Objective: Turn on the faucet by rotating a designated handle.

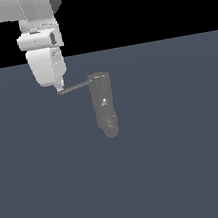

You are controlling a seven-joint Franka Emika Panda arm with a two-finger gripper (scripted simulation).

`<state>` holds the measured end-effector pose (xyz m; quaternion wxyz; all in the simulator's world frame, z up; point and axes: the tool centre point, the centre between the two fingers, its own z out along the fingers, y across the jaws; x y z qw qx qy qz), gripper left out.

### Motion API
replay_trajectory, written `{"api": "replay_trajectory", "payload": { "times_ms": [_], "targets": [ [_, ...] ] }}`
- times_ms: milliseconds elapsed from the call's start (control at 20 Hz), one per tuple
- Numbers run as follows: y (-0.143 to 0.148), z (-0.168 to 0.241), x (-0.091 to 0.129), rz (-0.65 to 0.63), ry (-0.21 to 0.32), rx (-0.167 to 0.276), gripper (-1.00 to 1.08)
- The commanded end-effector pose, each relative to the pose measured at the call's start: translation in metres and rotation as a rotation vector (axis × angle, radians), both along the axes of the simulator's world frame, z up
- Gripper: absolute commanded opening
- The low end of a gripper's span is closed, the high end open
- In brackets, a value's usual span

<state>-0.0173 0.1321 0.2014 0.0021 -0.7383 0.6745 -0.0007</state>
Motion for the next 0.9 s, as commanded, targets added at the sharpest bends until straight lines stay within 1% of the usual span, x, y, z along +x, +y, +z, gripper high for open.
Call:
{"api": "replay_trajectory", "payload": {
  "times_ms": [0, 850],
  "targets": [
    [-0.008, 0.0, -0.005, -0.003, 0.002, -0.002, -1.0],
    [-0.05, 0.0, -0.042, -0.001, 0.003, -0.002, -1.0]
  ]
}}
